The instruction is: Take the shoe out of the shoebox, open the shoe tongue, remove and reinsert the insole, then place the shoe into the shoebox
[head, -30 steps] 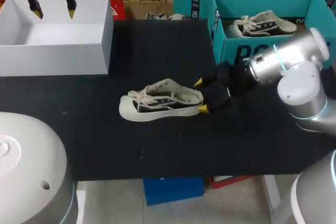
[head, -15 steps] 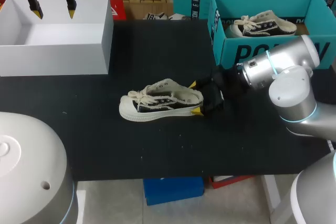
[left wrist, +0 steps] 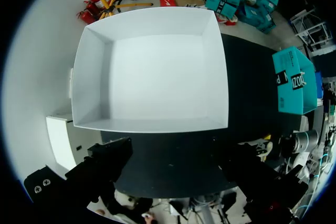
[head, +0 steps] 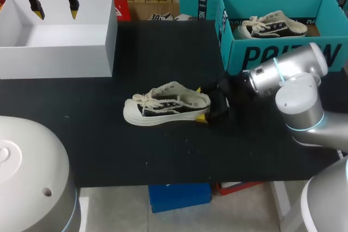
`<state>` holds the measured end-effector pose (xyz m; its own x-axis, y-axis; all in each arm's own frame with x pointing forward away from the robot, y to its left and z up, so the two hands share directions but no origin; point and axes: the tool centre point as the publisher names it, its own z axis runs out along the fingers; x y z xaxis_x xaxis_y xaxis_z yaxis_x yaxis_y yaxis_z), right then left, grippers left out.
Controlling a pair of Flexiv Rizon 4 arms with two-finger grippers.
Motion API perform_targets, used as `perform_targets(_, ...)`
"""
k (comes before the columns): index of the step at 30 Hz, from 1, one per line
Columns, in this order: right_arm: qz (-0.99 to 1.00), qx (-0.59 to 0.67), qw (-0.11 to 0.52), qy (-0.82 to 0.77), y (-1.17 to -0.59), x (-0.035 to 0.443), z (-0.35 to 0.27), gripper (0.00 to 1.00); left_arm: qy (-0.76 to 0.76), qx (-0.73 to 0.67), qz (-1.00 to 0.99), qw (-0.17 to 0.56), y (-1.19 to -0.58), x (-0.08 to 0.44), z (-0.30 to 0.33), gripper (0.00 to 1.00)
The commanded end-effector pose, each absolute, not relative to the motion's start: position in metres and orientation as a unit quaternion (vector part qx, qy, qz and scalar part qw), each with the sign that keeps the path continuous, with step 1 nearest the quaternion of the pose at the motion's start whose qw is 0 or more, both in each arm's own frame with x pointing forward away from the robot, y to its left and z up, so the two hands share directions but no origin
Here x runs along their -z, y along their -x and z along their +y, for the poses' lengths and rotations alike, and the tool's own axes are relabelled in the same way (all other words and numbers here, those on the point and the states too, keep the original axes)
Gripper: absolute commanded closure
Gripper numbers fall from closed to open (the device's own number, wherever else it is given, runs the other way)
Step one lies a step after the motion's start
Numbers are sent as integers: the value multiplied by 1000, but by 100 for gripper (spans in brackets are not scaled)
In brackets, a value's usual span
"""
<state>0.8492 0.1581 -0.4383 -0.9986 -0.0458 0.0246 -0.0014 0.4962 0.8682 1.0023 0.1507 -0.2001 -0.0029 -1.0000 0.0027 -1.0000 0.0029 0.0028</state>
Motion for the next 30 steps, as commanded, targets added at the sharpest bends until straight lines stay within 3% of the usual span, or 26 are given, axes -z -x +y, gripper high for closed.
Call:
perform_targets(1,-861,508,25,-16,-854,445,164,100,-707,1,-708,2,-1002,200,150,0)
perform_targets(15,-861,508,25,-16,-854,445,164,100,-709,14,-705,-22,-990,189,130,0)
perform_targets(30,-861,508,25,-16,-854,445,164,100,-749,73,-657,-29,-904,191,51,0)
